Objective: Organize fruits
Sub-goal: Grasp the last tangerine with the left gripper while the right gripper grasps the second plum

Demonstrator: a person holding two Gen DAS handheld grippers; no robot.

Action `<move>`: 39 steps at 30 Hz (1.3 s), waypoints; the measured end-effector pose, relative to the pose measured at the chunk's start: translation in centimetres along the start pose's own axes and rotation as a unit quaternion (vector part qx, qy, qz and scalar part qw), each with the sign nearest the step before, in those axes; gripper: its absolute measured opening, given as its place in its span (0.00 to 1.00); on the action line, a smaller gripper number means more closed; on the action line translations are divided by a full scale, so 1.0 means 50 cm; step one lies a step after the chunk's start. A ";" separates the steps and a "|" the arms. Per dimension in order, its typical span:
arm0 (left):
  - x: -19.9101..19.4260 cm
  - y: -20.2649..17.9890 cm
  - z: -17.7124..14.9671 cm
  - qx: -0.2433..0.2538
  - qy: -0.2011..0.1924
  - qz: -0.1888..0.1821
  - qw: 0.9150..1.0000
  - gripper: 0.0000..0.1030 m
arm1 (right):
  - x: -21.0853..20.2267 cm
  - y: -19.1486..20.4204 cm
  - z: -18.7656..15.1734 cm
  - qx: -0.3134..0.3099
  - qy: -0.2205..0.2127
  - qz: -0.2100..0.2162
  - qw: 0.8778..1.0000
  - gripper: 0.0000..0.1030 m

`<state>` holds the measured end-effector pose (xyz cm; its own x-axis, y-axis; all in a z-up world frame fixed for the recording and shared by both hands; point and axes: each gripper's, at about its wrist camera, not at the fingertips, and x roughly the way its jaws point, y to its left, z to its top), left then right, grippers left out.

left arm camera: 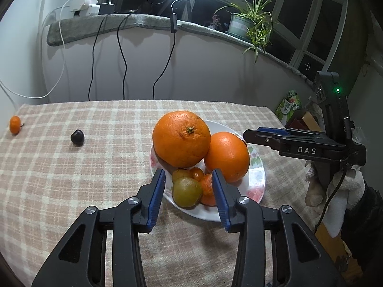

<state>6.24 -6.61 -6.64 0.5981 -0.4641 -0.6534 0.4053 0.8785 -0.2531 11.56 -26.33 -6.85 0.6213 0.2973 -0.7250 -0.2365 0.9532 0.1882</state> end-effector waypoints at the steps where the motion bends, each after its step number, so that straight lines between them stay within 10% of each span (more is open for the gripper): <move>1: -0.001 0.001 0.000 -0.001 -0.001 0.000 1.000 0.49 | -0.002 0.001 0.001 0.000 -0.002 -0.002 1.000 0.61; 10: -0.014 0.010 0.001 -0.003 -0.012 0.008 1.000 0.58 | -0.023 0.016 0.007 -0.004 -0.023 -0.005 1.000 0.79; 39: -0.110 0.260 0.045 -0.061 -0.074 0.115 0.989 0.59 | 0.018 0.223 0.106 -0.087 -0.038 0.037 0.995 0.80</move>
<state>9.81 7.11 -4.73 0.7627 -0.2536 -0.5949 0.1656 0.9658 -0.1994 13.43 -15.16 -1.91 0.6510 0.3756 -0.6596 -0.4054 0.9067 0.1163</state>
